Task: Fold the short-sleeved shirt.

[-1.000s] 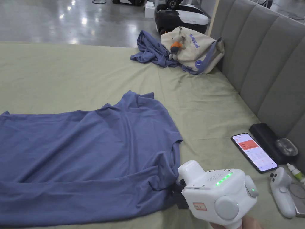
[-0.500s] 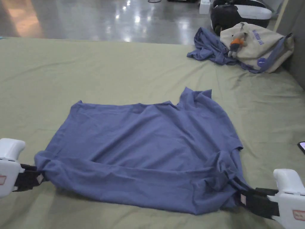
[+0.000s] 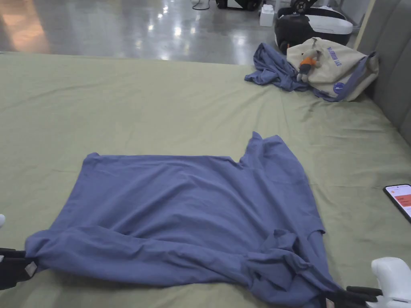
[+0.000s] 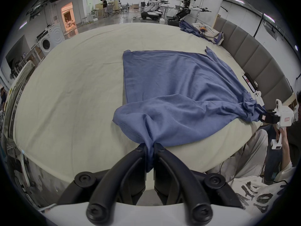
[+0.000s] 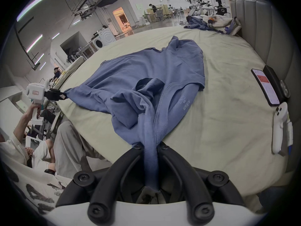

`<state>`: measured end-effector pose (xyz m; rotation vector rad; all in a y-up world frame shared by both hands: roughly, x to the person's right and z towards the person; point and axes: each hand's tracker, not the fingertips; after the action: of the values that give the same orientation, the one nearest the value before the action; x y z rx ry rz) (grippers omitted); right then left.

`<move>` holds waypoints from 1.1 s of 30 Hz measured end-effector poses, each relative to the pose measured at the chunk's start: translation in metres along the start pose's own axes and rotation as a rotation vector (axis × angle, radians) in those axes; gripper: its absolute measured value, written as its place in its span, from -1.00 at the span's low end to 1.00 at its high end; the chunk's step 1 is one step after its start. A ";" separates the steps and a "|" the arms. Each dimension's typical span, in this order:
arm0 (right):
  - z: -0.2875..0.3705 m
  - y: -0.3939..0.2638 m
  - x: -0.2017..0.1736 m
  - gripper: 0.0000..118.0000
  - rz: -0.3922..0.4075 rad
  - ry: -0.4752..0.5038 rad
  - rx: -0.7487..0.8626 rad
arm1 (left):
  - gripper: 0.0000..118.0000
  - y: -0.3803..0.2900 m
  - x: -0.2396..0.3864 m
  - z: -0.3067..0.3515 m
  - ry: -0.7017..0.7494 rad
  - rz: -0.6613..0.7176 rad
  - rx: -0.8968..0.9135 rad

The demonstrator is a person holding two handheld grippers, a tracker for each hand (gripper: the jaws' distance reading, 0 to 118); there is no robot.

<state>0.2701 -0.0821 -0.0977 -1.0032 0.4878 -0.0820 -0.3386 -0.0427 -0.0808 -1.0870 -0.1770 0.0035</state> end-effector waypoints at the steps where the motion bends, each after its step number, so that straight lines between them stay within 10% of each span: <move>1: -0.001 -0.002 0.000 -0.77 0.001 -0.010 -0.005 | -0.86 -0.002 -0.003 -0.003 0.003 0.010 -0.004; 5: -0.022 -0.004 0.009 -0.53 -0.006 -0.094 -0.065 | -0.70 -0.003 -0.002 -0.029 0.078 0.055 -0.048; 7: -0.015 -0.013 0.011 0.29 -0.028 -0.105 -0.007 | 0.16 -0.010 0.002 -0.033 0.111 0.061 -0.035; 8: -0.003 -0.016 0.014 0.37 -0.086 -0.068 0.037 | 0.27 -0.016 0.005 -0.027 0.115 0.069 0.024; 13: 0.090 -0.029 -0.006 0.42 -0.200 -0.093 0.412 | 0.26 -0.050 0.028 0.033 0.132 0.185 0.295; 16: 0.142 -0.034 -0.030 -0.08 -0.160 -0.085 0.591 | -0.01 -0.074 0.052 0.074 0.104 0.212 0.458; 17: 0.154 -0.033 -0.039 -0.75 -0.141 -0.100 0.640 | -0.78 -0.080 0.059 0.086 0.097 0.210 0.491; 18: 0.160 -0.032 -0.044 -0.95 -0.141 -0.157 0.665 | -0.99 -0.078 0.066 0.093 0.087 0.213 0.502; 20: 0.167 -0.019 -0.050 -0.95 -0.144 -0.023 0.664 | -0.99 -0.069 0.070 0.096 0.017 0.207 0.454; 30: 0.126 0.039 -0.034 -0.95 -0.067 -0.013 0.609 | -0.95 0.175 -0.003 -0.054 0.012 0.138 0.103; 33: 0.105 0.056 -0.025 -0.95 -0.074 -0.009 0.566 | 0.19 0.240 -0.029 -0.120 0.135 0.123 0.037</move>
<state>0.2842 0.0388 -0.0889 -0.4659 0.3875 -0.2660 -0.3295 -0.0394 -0.3503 -1.0562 0.0112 0.0432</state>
